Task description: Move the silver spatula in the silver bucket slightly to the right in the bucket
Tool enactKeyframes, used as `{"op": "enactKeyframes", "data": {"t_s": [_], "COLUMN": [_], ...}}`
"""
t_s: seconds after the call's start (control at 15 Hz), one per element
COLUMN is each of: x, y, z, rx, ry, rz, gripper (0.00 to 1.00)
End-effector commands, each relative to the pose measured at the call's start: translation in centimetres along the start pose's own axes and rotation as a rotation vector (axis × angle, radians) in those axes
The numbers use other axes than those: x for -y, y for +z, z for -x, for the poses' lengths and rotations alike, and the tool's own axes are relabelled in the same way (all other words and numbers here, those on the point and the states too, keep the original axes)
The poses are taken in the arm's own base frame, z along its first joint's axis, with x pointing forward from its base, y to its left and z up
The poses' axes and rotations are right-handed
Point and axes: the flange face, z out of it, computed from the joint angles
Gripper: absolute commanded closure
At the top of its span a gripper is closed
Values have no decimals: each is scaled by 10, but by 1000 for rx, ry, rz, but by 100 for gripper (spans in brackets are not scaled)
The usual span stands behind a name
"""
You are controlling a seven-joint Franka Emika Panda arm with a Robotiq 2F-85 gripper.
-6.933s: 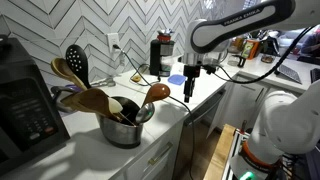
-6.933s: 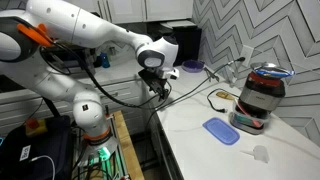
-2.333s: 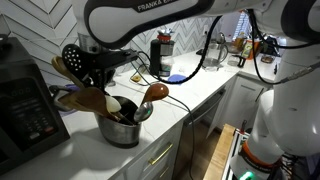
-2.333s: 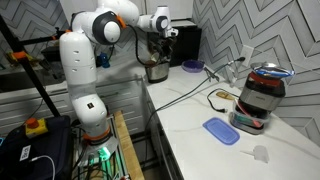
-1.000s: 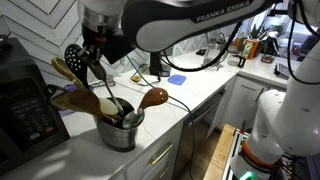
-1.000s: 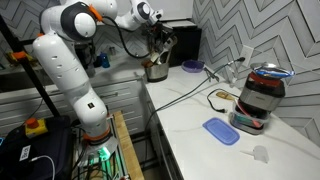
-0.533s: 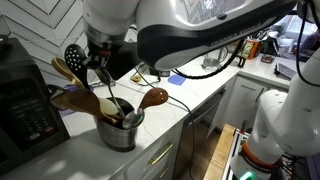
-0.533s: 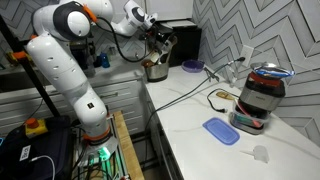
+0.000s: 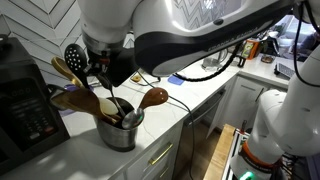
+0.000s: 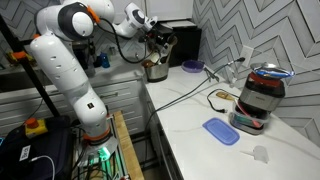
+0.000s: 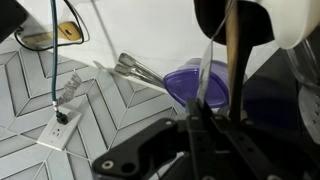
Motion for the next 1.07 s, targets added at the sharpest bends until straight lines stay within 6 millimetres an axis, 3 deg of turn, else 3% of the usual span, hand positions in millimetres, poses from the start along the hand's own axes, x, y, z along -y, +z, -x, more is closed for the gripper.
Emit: {"op": "enactKeyframes", "data": {"t_s": [0.0,0.33,0.6,0.67,0.8,1.0], "x": [16,36,43,44,35,20], "y": [23,49,47,47,42,22], "z": [-4,-6,4,7,8,4], "rx": [79,143,244,280,310,262], "ry": [-55,-124,-193,-212,-180,-92], "rz": [15,-32,-94,-109,-90,-60], "gripper": [99,99,99,71,64,42]}}
